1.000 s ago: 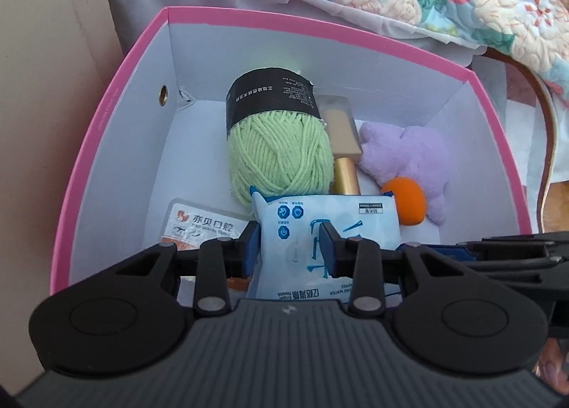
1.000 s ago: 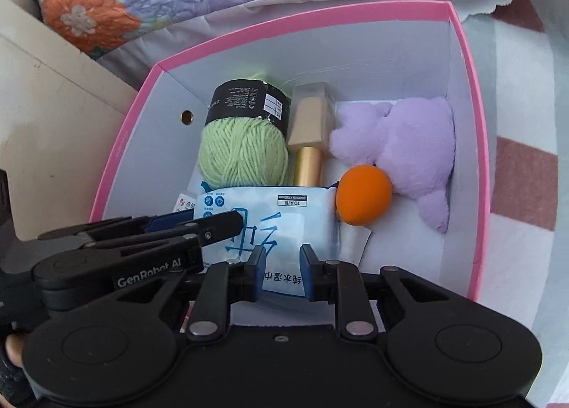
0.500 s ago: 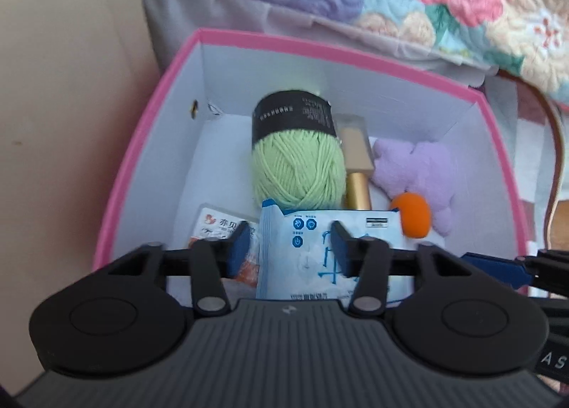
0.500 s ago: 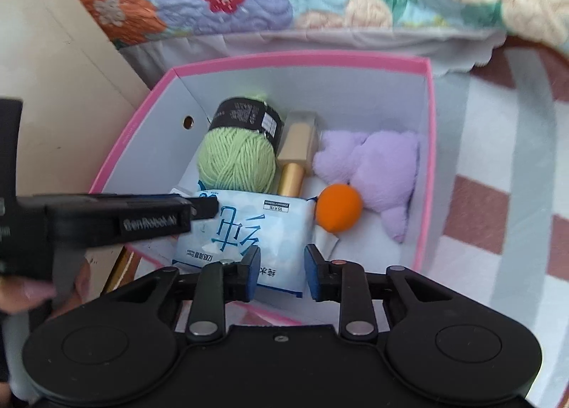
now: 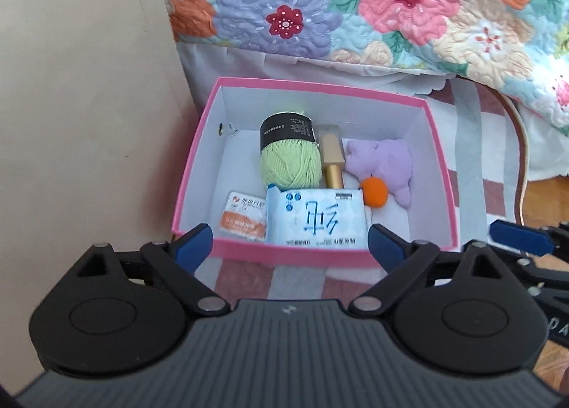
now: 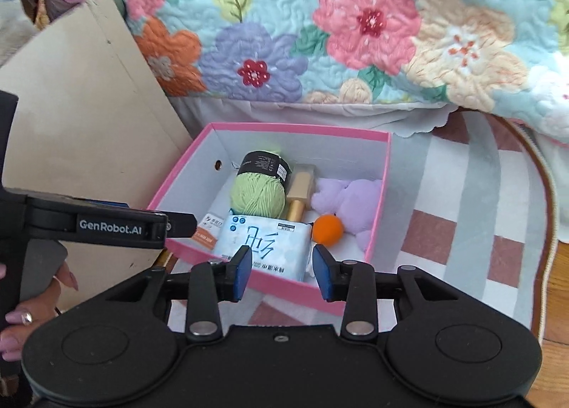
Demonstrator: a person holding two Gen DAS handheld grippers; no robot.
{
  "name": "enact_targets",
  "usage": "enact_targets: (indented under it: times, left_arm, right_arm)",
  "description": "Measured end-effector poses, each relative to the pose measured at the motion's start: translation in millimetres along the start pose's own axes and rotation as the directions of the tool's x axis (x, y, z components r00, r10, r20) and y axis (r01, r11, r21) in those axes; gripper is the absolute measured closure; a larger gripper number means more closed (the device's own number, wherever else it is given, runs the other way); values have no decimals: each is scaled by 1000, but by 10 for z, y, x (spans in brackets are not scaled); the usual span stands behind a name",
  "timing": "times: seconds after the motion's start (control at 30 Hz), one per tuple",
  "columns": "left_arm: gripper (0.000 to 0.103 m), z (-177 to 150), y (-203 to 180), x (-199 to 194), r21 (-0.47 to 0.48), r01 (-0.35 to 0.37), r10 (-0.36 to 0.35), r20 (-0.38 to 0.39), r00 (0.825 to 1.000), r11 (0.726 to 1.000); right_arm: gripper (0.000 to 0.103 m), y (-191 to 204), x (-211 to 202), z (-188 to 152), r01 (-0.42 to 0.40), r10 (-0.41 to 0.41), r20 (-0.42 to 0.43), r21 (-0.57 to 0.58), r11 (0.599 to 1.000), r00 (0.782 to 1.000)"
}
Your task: Organize objects
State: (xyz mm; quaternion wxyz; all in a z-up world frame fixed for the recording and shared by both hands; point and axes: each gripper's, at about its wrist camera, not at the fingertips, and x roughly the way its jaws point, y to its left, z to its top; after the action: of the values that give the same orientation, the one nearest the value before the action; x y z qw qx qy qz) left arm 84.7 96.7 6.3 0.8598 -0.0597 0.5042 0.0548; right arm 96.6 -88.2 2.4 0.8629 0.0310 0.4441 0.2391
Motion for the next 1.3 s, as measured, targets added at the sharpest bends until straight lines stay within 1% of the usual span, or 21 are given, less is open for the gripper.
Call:
enact_targets:
  times: [0.07,0.17,0.3,0.4,0.47,0.53,0.7,0.73,0.8,0.83,0.87,0.93,1.0,1.17,1.3]
  left_arm:
    - [7,-36,-28,-126,17,-17,16,4,1000,1000]
    - [7,-112,-89,-311,64,-20,19,18,1000,998]
    - [6,-221,-151,-511,69,-5,4,13,1000,998]
    - [5,-317,-233,-613,81,-27,26,16,1000,996]
    - [2,-377,-289,-654,87,-41,40,11,999,995]
    - [2,-435,-342,-668,100,-44,45,-4,999,994]
    - [2,-542,-452,-678,111,-17,22,-42,999,994]
    - [2,-549,-468,-672,111,-13,18,-48,999,994]
    - [2,-567,-492,-671,105,-10,17,-57,998,994]
    - [2,-574,-500,-670,99,-9,15,-60,998,995]
    - [2,-581,-508,-667,94,-10,16,-65,998,996]
    - [2,-581,-514,-655,85,-11,17,-74,997,996]
    - [2,-582,-517,-640,79,-20,26,-82,996,997]
    - [2,-579,-538,-592,80,-32,40,-96,995,996]
    - [2,-593,-554,-556,82,-37,46,-109,993,996]
  right_arm:
    - [58,14,-153,-34,12,-12,13,1,1000,1000]
    - [55,4,-366,-85,31,-31,24,20,999,999]
    - [52,-23,-609,-198,70,-71,28,48,996,997]
    - [50,-43,-754,-284,98,-99,24,54,994,995]
    - [47,-62,-833,-335,126,-128,19,65,990,992]
    - [43,-94,-894,-396,145,-147,12,81,986,989]
    - [42,-149,-953,-520,173,-172,-11,103,980,985]
    - [40,-157,-956,-530,174,-174,-14,106,979,985]
    - [36,-163,-962,-552,187,-186,-18,108,976,982]
    - [30,-164,-962,-555,195,-194,-18,107,975,981]
    - [21,-158,-964,-560,202,-202,-17,103,974,979]
    - [14,-157,-965,-561,223,-223,-10,106,969,975]
    - [13,-171,-968,-561,238,-239,-4,113,965,971]
    - [13,-247,-963,-570,253,-251,-33,152,956,967]
    - [13,-264,-950,-576,282,-278,-48,154,947,959]
